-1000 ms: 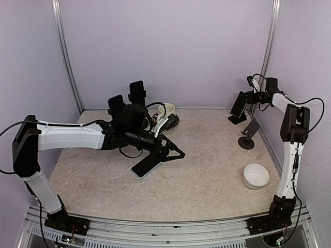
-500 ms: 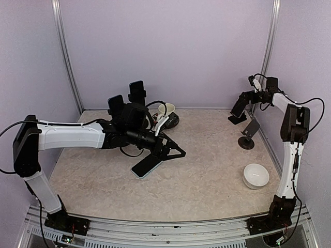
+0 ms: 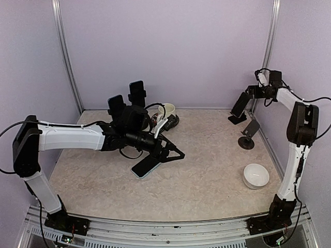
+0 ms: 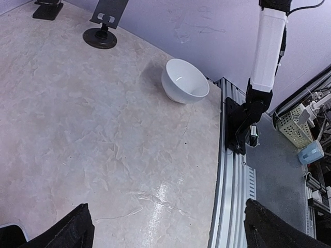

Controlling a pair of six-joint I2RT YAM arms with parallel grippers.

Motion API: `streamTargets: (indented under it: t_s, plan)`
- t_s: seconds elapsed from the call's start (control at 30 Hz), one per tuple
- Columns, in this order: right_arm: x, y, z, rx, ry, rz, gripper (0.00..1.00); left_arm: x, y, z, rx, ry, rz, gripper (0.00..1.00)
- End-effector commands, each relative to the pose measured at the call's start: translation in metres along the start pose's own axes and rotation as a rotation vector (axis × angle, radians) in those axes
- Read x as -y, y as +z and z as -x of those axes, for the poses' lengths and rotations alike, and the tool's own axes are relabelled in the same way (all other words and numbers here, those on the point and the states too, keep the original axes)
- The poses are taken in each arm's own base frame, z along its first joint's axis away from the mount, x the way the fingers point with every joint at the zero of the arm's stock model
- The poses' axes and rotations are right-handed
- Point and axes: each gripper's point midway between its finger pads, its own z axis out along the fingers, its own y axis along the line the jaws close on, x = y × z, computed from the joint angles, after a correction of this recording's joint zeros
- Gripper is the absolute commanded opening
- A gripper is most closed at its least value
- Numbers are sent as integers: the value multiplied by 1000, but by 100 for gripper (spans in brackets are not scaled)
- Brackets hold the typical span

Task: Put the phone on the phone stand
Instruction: Install the phone onto the phone stand, then pick up the phone from the center of the board.

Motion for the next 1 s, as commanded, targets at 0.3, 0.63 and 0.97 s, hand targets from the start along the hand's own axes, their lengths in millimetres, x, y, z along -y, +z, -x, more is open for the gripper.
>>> streamTargets:
  t_s: [0.3,0.63,0.97]
  plan:
    - [-123,-86,48,51,22,-32,100,9,-32,-2,79,66,120,99]
    - [-221,-129,4,114,72,226,100,-32,-38,-38,92,23,367,99]
    - [-288,-140,-53,49,74,420,100,-74,-31,-65,40,-9,432,99]
